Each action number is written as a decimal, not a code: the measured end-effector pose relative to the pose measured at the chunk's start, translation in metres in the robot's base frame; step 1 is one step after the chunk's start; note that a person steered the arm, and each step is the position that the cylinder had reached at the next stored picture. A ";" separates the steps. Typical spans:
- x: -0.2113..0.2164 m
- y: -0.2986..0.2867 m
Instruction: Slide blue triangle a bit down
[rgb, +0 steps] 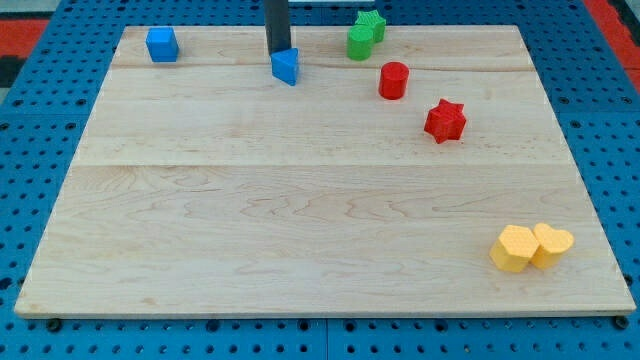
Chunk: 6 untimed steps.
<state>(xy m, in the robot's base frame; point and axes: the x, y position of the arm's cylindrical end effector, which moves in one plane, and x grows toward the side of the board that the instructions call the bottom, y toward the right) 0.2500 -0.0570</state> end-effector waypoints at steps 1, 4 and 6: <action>0.008 0.000; 0.004 0.005; 0.004 0.036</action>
<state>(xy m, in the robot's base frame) 0.2541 -0.0212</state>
